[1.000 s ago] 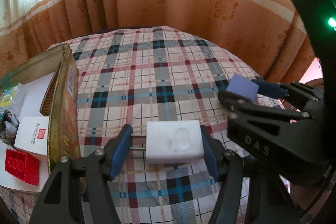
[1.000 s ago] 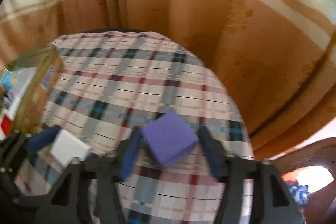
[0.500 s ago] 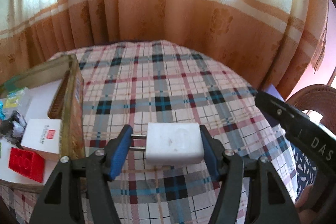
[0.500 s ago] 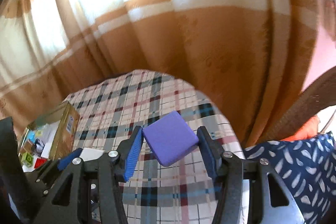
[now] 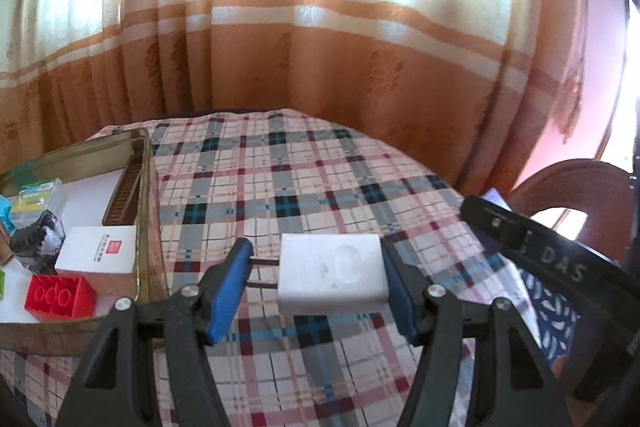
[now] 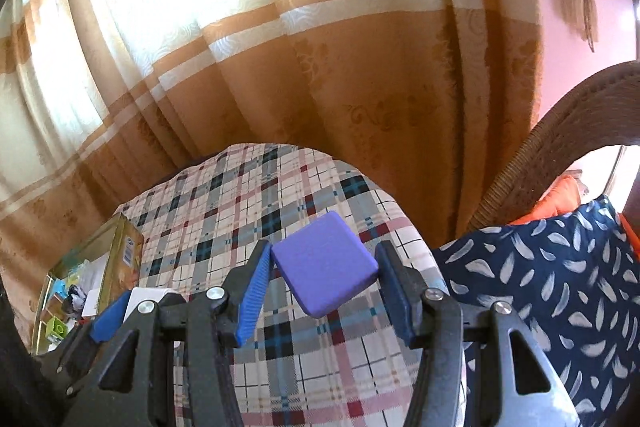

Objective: Organize rigid objects
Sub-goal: 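Carry charger over tin with left gripper while right gripper carries purple cube there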

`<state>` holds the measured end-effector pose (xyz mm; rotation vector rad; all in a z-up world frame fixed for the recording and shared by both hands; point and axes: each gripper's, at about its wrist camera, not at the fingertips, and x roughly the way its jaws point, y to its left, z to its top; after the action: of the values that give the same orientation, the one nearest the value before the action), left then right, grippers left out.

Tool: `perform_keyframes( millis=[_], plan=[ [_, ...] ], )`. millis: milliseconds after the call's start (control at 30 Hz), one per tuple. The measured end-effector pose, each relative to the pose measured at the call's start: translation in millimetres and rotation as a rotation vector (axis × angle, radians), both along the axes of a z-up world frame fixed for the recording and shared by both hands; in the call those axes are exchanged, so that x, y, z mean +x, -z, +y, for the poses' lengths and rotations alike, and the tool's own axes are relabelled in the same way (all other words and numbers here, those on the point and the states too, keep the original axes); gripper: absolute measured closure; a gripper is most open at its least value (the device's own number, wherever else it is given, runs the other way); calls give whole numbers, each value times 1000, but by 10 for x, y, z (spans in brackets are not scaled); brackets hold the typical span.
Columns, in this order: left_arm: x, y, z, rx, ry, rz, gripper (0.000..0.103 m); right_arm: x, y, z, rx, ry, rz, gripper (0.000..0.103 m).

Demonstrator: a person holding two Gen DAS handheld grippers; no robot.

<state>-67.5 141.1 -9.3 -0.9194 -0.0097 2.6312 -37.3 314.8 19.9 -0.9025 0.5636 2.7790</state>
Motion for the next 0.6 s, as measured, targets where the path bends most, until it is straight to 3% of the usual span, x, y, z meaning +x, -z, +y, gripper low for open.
perform_keyframes(
  millis=[600],
  plan=[
    [219, -103, -300, -32, -27, 42, 39, 208, -39, -344, 46, 3, 26, 47]
  ],
)
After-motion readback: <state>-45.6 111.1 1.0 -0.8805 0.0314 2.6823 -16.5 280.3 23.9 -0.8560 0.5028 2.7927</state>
